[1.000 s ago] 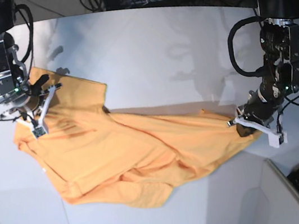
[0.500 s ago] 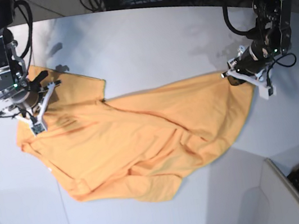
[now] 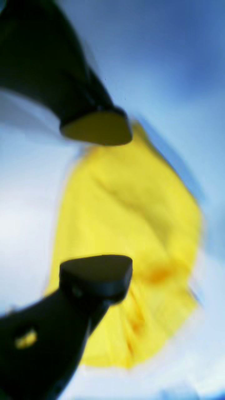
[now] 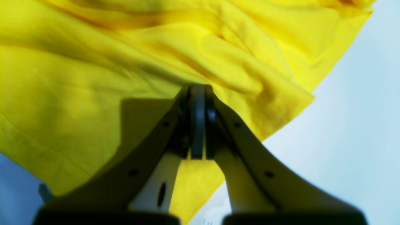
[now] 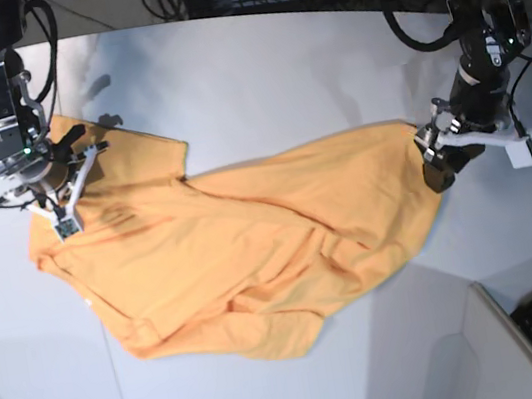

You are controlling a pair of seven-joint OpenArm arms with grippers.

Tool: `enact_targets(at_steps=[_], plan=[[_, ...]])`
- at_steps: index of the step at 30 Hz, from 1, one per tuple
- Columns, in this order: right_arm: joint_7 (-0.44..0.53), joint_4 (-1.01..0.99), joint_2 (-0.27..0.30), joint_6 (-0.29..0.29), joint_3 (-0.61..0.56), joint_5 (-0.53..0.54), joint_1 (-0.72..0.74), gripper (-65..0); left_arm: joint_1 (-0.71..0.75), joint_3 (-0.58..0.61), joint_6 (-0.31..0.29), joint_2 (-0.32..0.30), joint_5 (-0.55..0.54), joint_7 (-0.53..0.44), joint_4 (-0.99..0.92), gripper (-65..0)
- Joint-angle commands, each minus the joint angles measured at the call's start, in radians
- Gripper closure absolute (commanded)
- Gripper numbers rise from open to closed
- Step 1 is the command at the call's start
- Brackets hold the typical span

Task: Layout the t-shirt on the table in an organized manner, then fold the t-shirt properly
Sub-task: 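Grasp the shirt body with the left gripper and lift it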

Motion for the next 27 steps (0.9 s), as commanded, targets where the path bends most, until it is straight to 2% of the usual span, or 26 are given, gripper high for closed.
enact_targets(at_steps=[1,4,6,8,16,21,27], plan=[[-0.054,-0.004,0.006,0.003,-0.003,-0.011,-0.006,0.0,-0.057,-0.012,0.046,0.002,-0.004,0.04,0.005,-41.0],[-0.054,-0.004,0.006,0.003,-0.003,-0.011,-0.006,0.0,-0.245,-0.015,0.261,0.038,-0.004,0.28,-0.081,-34.2],[-0.054,-0.004,0.006,0.003,-0.003,-0.011,-0.006,0.0,-0.354,-0.004,0.361,0.049,0.002,0.376,-0.164,-33.9],[-0.054,-0.004,0.004,0.003,-0.003,-0.011,-0.008,0.0,-0.439,0.01,0.41,0.054,0.003,0.393,-0.256,-33.9],[-0.054,-0.004,0.003,0.003,-0.003,-0.011,-0.008,0.0,-0.668,0.274,0.419,0.045,0.005,0.389,-0.618,-32.9],[-0.054,-0.006,0.003,0.003,-0.003,-0.011,-0.01,0.0,-0.746,0.351,0.419,0.052,0.005,0.318,-0.808,-32.9],[-0.054,-0.009,0.003,0.003,-0.003,-0.011,-0.01,0.0,-0.803,0.407,0.419,0.052,0.005,0.243,-0.938,-32.9]])
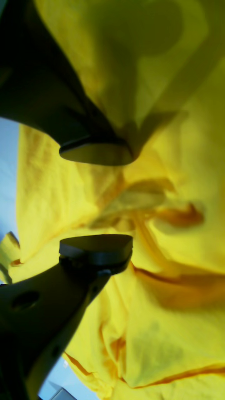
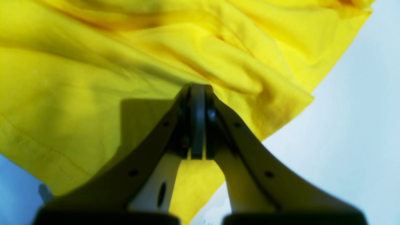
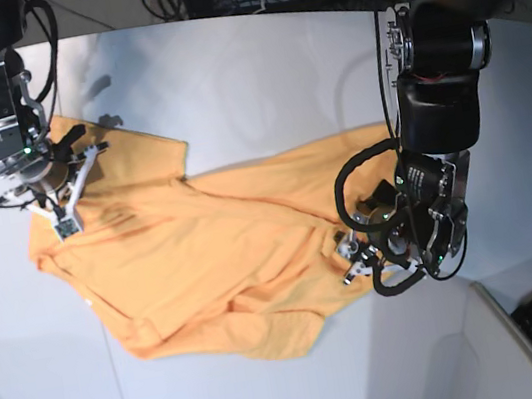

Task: Layout the t-shirt on the table in an organized manner, then fold the t-shirt properly
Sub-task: 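Grasp the shirt body with the left gripper and lift it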

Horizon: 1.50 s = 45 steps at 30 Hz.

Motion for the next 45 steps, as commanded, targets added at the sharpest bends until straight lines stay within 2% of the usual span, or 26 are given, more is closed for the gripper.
enact_targets(at_steps=[1,21,23,27,32,35,40,45], plan=[[-0.058,-0.009,0.002,0.007,-0.002,-0.011,-0.009,0.0,-0.034,-0.001,-0.001,-0.005,-0.006,-0.016,0.003,-32.9],[-0.058,-0.012,0.002,0.007,-0.002,-0.011,-0.009,0.0,-0.077,-0.003,-0.001,0.018,-0.006,-0.025,-0.085,-32.4],[-0.058,-0.012,0.002,0.007,-0.002,-0.011,-0.009,0.0,-0.077,-0.003,-0.001,0.018,-0.006,-0.025,-0.085,-28.0],[-0.058,-0.012,0.002,0.007,-0.002,-0.011,-0.009,0.0,-0.072,-0.01,-0.001,0.016,-0.006,-0.025,-0.086,0.0],[-0.058,-0.009,0.002,0.007,-0.002,-0.011,-0.015,0.0,-0.068,-0.013,-0.001,0.01,-0.015,-0.02,-0.073,0.0],[-0.058,-0.007,0.002,0.007,-0.002,-0.011,-0.015,0.0,-0.01,-0.013,-0.001,0.007,-0.015,-0.016,0.066,0.0],[-0.058,-0.006,0.002,0.007,0.004,-0.011,-0.015,0.0,0.208,-0.017,-0.001,-0.025,-0.015,0.02,0.426,0.0],[-0.058,-0.006,0.002,0.007,0.001,-0.011,-0.016,0.0,0.465,-0.162,-0.001,-0.018,-0.015,0.021,0.739,0.0]])
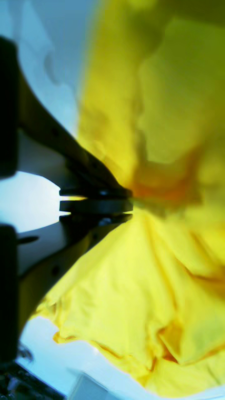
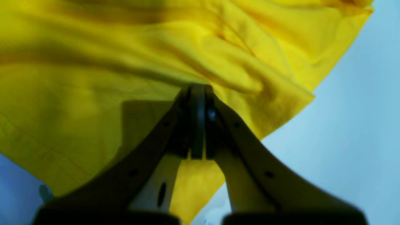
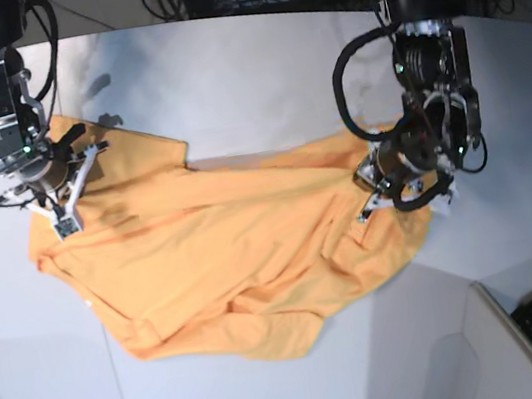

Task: Layout the t-shirt on the table in an organized manner, then fold the t-shirt properly
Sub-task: 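Grasp the shirt body with the left gripper and lift it, then drag the lifted fabric with the left gripper across the shirt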

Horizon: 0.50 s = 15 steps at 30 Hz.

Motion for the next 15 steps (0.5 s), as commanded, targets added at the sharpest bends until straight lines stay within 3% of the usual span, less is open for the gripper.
enact_targets(at_steps=[1,5,15], plan=[[-0.065,-0.006,0.004,0.007,-0.004,-0.011,-0.011,0.0,0.019,-0.018,-0.007,-0.009,-0.006,-0.018,0.094,0.0],[-0.065,-0.008,0.004,0.007,-0.006,-0.011,-0.011,0.0,0.181,-0.035,-0.007,-0.015,-0.006,-0.018,0.29,0.0],[-0.065,-0.008,0.004,0.007,-0.006,-0.011,-0.011,0.0,0.413,-0.037,-0.007,-0.012,-0.006,-0.018,0.31,0.0]])
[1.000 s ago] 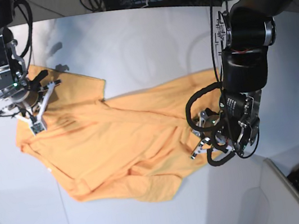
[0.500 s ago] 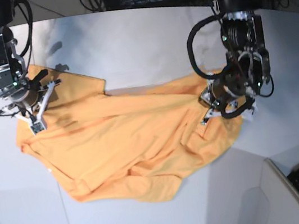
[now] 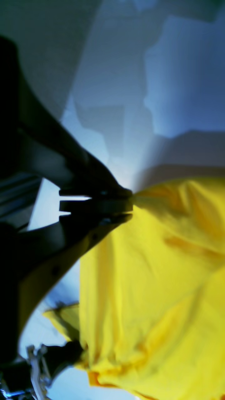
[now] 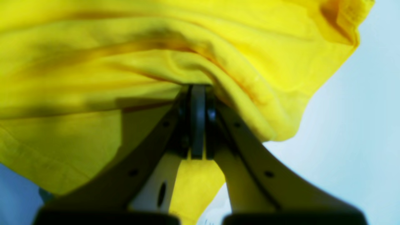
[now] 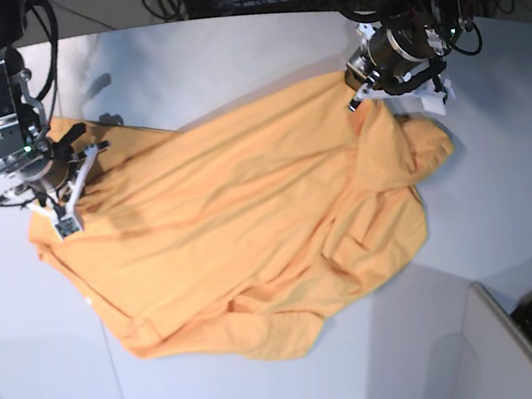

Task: Layout the t-shirt on the table in an organized manner, then fold the t-shirt properly
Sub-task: 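Drag the lifted fabric with the left gripper across the shirt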

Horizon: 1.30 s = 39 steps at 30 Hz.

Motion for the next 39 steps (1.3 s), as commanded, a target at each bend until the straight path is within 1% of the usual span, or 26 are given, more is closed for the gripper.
enact_targets(at_steps=[1,6,10,11,15,16,17,18,19,21,23,25,26,28,29,30,31,32,33,34,35,36,38,39], plan=[[-0.066,-0.008,0.004,0.008,-0.002,-0.011,-0.011,0.0,0.013,-0.004,-0.001,-0.009,0.003,-0.012,0.017,0.0],[-0.066,-0.008,0.004,0.008,-0.002,-0.011,-0.011,0.0,0.081,-0.004,-0.001,-0.014,0.003,-0.009,0.012,0.0],[-0.066,-0.008,0.004,0.008,-0.002,-0.011,-0.011,0.0,0.101,-0.004,-0.001,-0.014,0.003,0.069,0.012,0.0],[-0.066,-0.008,0.004,0.008,-0.002,-0.011,-0.011,0.0,0.107,-0.004,-0.001,-0.014,0.003,0.074,0.014,-1.3],[-0.066,-0.008,0.004,0.008,-0.002,-0.011,-0.011,0.0,0.128,-0.004,-0.001,-0.014,0.003,0.076,0.019,-29.0],[-0.066,-0.008,0.004,0.008,-0.002,-0.011,-0.011,0.0,0.137,-0.004,-0.001,-0.02,0.003,0.076,0.025,-34.7],[-0.066,-0.008,0.004,0.008,-0.002,-0.011,-0.011,0.0,0.15,-0.004,-0.001,-0.034,0.003,0.076,0.04,-39.5],[-0.066,-0.008,0.004,0.008,-0.002,-0.011,-0.011,0.0,0.16,-0.004,-0.001,-0.04,0.003,0.076,0.057,-42.0],[-0.066,-0.008,0.004,0.008,-0.002,-0.011,-0.011,0.0,0.179,-0.004,-0.001,-0.046,0.003,0.076,0.086,-42.9],[-0.066,-0.008,0.007,0.008,-0.002,-0.011,-0.011,0.0,0.199,-0.012,-0.003,-0.048,0.003,0.069,0.163,-41.3],[-0.066,-0.008,0.007,0.008,-0.002,-0.011,-0.011,0.0,0.188,-0.044,-0.004,-0.041,0.003,0.069,0.193,-39.2],[-0.066,-0.008,0.007,0.008,-0.002,-0.011,-0.011,0.0,0.11,-0.049,-0.004,-0.041,0.003,0.077,0.192,-37.2],[-0.066,-0.009,0.007,0.008,-0.002,-0.011,-0.011,0.0,0.075,-0.044,-0.004,-0.041,0.001,0.091,0.192,-37.2],[-0.066,-0.009,0.007,0.008,-0.002,-0.011,-0.011,0.0,0.001,-0.033,-0.003,-0.029,0.001,0.154,0.187,-37.4],[-0.066,-0.009,0.007,0.008,-0.002,-0.011,-0.011,0.0,-0.059,-0.018,-0.001,-0.017,0.011,0.192,0.178,-37.5],[-0.066,-0.011,0.007,0.008,-0.002,-0.011,-0.011,0.0,-0.113,-0.004,0.005,-0.011,0.015,0.22,0.163,-37.5],[-0.066,-0.011,0.006,0.008,-0.002,-0.011,-0.011,0.0,-0.157,0.011,0.034,-0.003,0.04,0.235,0.143,-37.0],[-0.066,-0.011,0.004,0.008,-0.002,-0.011,-0.009,0.0,-0.192,0.028,0.074,0.001,0.081,0.235,0.126,-36.9],[-0.066,-0.011,0.004,0.008,-0.002,-0.011,-0.008,0.0,-0.231,0.057,0.121,0.012,0.146,0.235,0.103,-36.7],[-0.066,-0.011,0.004,0.008,-0.002,-0.011,-0.008,0.0,-0.268,0.092,0.152,0.017,0.227,0.238,0.071,-36.7],[-0.066,-0.012,0.004,0.008,-0.002,-0.011,-0.008,0.0,-0.301,0.134,0.167,0.018,0.308,0.241,0.042,-36.7],[-0.066,-0.011,0.004,0.008,-0.002,-0.011,-0.008,0.0,-0.324,0.177,0.167,0.017,0.364,0.244,0.015,-36.7],[-0.066,-0.008,0.004,0.008,-0.002,-0.011,-0.008,0.0,-0.374,0.27,0.167,0.009,0.48,0.293,-0.04,-36.7],[-0.066,-0.009,0.004,0.008,-0.002,-0.011,-0.008,0.0,-0.397,0.32,0.167,-0.012,0.526,0.324,-0.061,-36.7]])
